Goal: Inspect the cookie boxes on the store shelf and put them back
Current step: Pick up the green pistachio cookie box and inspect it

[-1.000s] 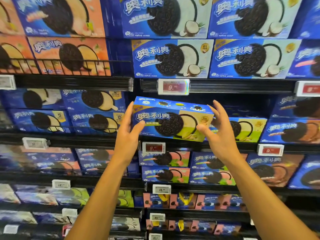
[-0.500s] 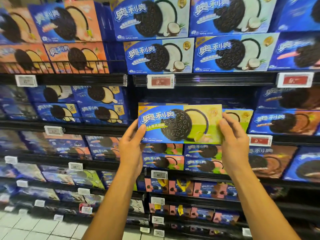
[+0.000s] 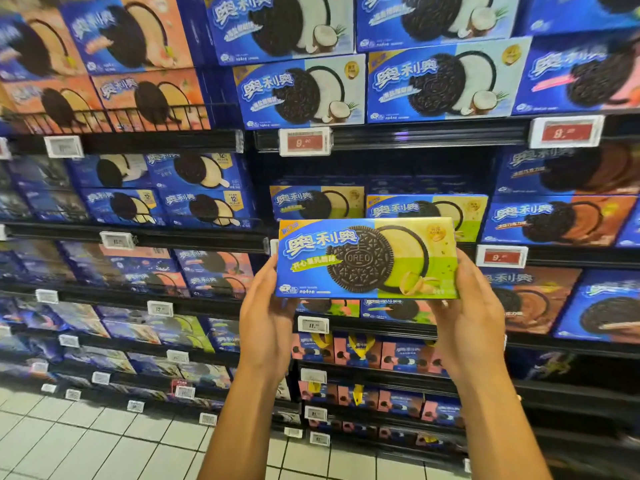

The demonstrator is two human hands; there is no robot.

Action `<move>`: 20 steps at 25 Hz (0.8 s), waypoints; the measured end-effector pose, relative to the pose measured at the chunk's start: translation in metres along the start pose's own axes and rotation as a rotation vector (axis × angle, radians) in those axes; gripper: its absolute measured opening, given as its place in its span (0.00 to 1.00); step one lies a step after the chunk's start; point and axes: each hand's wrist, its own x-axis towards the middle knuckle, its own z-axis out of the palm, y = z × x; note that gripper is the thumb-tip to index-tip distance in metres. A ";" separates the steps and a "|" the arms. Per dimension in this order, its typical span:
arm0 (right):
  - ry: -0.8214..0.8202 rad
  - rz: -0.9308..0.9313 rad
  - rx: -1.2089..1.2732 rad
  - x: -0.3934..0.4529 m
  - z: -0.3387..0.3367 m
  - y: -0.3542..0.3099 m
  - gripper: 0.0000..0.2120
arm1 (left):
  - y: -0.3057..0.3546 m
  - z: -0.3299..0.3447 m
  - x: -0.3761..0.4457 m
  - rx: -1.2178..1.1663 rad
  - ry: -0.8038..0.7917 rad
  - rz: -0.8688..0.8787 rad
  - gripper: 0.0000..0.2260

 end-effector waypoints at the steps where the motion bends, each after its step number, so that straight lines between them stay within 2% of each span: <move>1: 0.012 0.000 0.013 -0.002 -0.004 -0.002 0.17 | -0.003 0.002 -0.004 -0.004 -0.019 -0.024 0.23; 12: -0.005 0.066 0.039 -0.026 -0.033 -0.006 0.22 | -0.012 0.001 -0.027 0.006 -0.082 -0.103 0.16; 16: 0.078 0.064 0.140 -0.031 -0.038 0.004 0.20 | -0.008 0.007 -0.037 -0.002 -0.129 -0.118 0.17; 20: 0.259 0.289 0.326 -0.035 -0.044 0.026 0.21 | -0.009 0.030 -0.050 -0.051 -0.269 -0.092 0.25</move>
